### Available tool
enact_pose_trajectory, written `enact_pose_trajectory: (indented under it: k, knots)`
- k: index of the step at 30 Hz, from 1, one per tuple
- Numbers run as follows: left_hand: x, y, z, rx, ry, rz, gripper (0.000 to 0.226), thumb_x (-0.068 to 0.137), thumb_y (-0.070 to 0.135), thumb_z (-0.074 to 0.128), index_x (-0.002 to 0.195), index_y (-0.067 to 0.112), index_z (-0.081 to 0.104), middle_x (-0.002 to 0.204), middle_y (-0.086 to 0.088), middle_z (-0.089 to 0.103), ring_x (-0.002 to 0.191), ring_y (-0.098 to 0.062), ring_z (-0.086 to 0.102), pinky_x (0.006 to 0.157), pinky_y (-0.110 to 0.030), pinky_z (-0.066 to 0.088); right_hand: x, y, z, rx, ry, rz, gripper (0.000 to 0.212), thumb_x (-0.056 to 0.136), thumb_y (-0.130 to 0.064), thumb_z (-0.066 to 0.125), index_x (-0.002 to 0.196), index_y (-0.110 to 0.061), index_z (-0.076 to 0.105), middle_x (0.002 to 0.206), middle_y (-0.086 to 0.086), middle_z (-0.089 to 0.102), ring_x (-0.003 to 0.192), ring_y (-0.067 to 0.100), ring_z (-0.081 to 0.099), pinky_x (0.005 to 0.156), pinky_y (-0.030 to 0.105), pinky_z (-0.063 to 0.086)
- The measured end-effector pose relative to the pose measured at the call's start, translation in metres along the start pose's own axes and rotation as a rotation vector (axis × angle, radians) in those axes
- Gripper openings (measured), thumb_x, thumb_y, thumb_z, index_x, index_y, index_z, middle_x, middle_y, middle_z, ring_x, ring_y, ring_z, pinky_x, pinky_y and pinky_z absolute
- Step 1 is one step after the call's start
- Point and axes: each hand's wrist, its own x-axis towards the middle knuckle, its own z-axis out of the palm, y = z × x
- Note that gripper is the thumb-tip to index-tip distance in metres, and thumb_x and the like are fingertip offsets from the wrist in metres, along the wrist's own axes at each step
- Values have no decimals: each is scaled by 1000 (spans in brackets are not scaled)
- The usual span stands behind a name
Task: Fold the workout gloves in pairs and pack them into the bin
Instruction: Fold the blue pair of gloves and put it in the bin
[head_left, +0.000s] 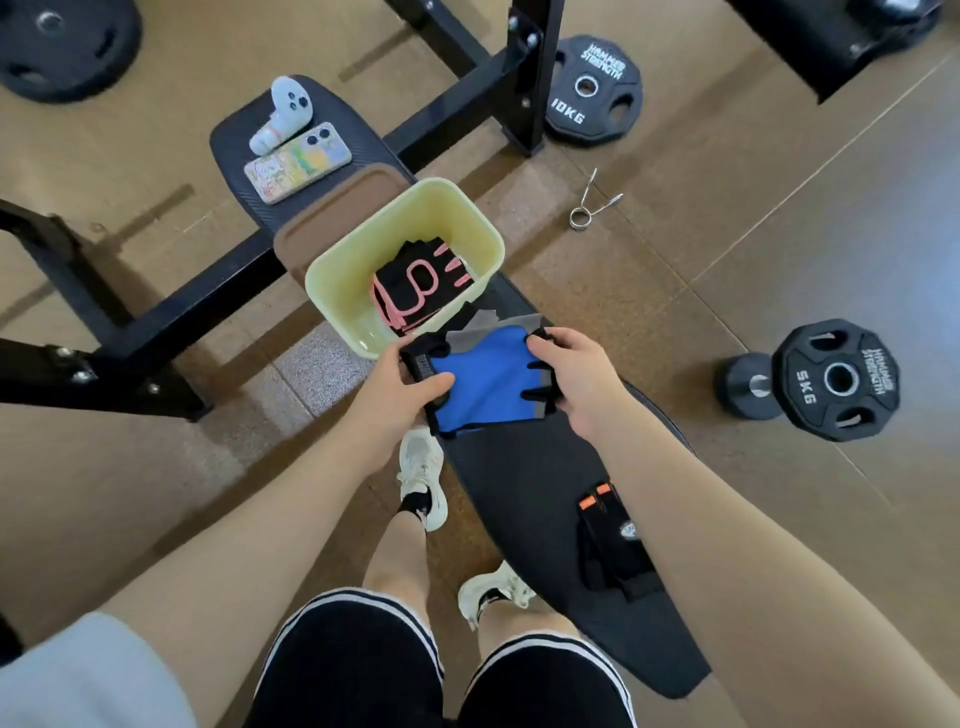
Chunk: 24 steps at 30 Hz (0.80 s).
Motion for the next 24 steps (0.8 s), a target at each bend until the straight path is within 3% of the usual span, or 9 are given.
enact_pose_trajectory:
  k: [2, 6, 10, 13, 15, 17, 20, 22, 24]
  knots:
    - [26, 11, -14, 122, 75, 36, 49, 82, 12, 64, 124, 22, 40, 113, -2, 56, 108, -20, 57, 94, -41, 50, 26, -13, 26, -79, 25, -80, 9, 90, -13, 55, 97, -18, 59, 91, 1, 57, 81, 17, 59, 56, 34, 59]
    - [80, 35, -40, 213, 167, 33, 35, 87, 18, 58, 119, 16, 42, 101, 7, 54, 100, -18, 54, 86, -37, 48, 82, -35, 74, -288, 132, -246, 29, 88, -16, 58, 116, -15, 48, 86, -9, 52, 77, 12, 56, 61, 32, 55]
    - [132, 40, -64, 190, 129, -40, 26, 89, 23, 53, 113, 15, 47, 115, -4, 58, 107, -23, 58, 94, -48, 49, 136, -51, 109, -484, 180, -355, 24, 88, -17, 57, 107, -14, 44, 85, -1, 52, 67, 12, 51, 58, 31, 48]
    - [164, 32, -70, 275, 176, -71, 16, 90, 19, 53, 103, 14, 46, 100, -4, 56, 87, -18, 58, 74, -38, 53, 175, -51, 128, -718, 191, -370, 13, 90, -17, 53, 95, -13, 42, 80, -1, 50, 72, 19, 51, 60, 34, 47]
    - [180, 25, -68, 387, 211, -81, 17, 90, 17, 52, 104, 11, 45, 92, -4, 53, 71, -12, 51, 54, -25, 40, 196, -47, 135, -862, 183, -302, 7, 92, -18, 48, 93, -13, 42, 82, 2, 51, 73, 22, 51, 61, 37, 47]
    - [191, 21, -65, 402, 231, -121, 26, 90, 16, 52, 113, 7, 45, 94, -6, 54, 68, -14, 49, 50, -24, 35, 211, -46, 140, -978, 166, -249, 6, 94, -16, 45, 96, -11, 45, 90, 8, 55, 76, 25, 51, 62, 37, 46]
    - [195, 23, -61, 460, 285, -138, 40, 89, 14, 52, 125, 6, 38, 117, -14, 52, 92, -26, 54, 68, -31, 46, 220, -46, 146, -1048, 115, -204, 26, 94, -16, 46, 118, -6, 44, 111, 16, 58, 87, 28, 56, 67, 36, 44]
    - [188, 20, -62, 682, 339, 36, 44, 86, 10, 53, 128, 5, 39, 126, -15, 44, 111, -30, 46, 89, -39, 43, 214, -45, 148, -1106, 121, -252, 34, 93, -17, 50, 124, -6, 40, 123, 17, 52, 104, 33, 54, 75, 38, 44]
    - [178, 14, -63, 826, 218, 303, 36, 84, 4, 51, 120, 3, 47, 120, -16, 45, 108, -33, 47, 88, -40, 43, 202, -42, 145, -1169, 168, -361, 33, 91, -18, 54, 120, -6, 42, 125, 17, 47, 108, 33, 50, 79, 40, 43]
